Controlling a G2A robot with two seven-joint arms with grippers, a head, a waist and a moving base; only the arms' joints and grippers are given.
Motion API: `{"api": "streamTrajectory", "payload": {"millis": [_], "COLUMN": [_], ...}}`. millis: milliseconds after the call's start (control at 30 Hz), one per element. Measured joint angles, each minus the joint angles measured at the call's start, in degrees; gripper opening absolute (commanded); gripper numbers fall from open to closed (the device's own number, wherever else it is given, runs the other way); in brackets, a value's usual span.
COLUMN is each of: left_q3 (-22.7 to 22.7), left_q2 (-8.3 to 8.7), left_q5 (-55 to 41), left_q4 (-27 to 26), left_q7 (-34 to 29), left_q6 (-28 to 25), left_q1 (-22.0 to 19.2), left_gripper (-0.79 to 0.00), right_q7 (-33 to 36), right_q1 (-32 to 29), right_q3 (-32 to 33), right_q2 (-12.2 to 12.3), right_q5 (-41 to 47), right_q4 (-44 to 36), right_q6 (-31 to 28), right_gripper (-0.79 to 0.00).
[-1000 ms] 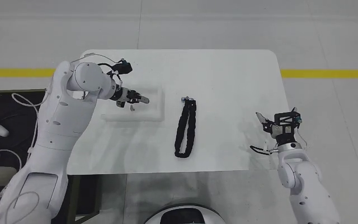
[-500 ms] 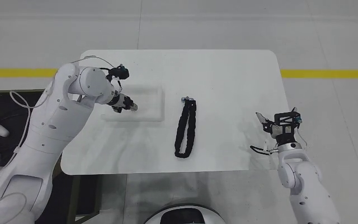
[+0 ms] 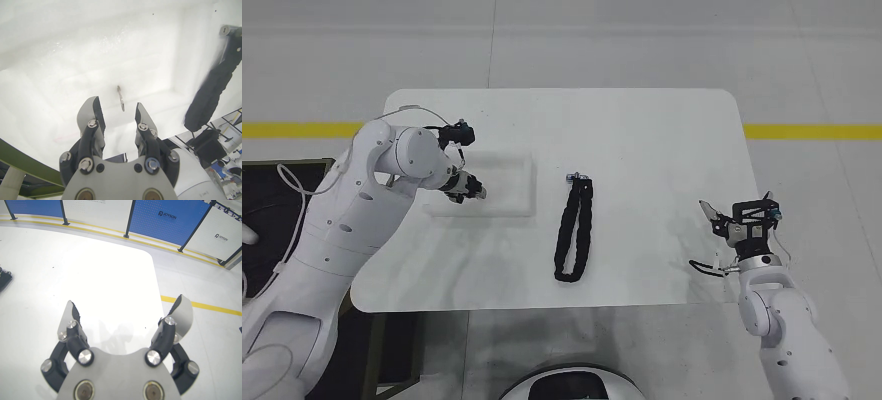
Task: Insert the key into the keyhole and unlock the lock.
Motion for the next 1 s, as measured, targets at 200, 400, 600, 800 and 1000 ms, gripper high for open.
{"api": "streamTrajectory", "payload": {"millis": [200, 400, 600, 800, 1000], "left_q3": [-0.28, 0.37, -0.01, -1.00, -2.12], "left_q2": [-0.41, -1.14, -1.49, -1.58, -1.47], "left_q5": [0.62, 0.53, 1.37, 3.16, 6.15], "left_q4": [0.26, 1.54, 2.14, 1.56, -1.67], "left_q7": [1.63, 1.48, 1.06, 0.03, -2.84], "left_q6": [-0.33, -1.30, -1.57, -1.46, -1.01], "left_q1": [0.64, 0.36, 0.29, 0.14, -0.65], "left_gripper": [-0.440, -0.576, -0.785, -0.785, -0.785], "right_q7": [0.00, 0.00, 0.00, 0.00, 0.00], "right_q1": [0.00, 0.00, 0.00, 0.00, 0.00], "right_q3": [0.00, 0.00, 0.00, 0.00, 0.00], "right_q2": [0.00, 0.00, 0.00, 0.00, 0.00], "right_q5": [0.00, 0.00, 0.00, 0.00, 0.00], "right_q4": [0.00, 0.00, 0.00, 0.00, 0.00], "right_q6": [0.00, 0.00, 0.00, 0.00, 0.00], "right_gripper": [0.000, 0.000, 0.000, 0.000, 0.000]}}
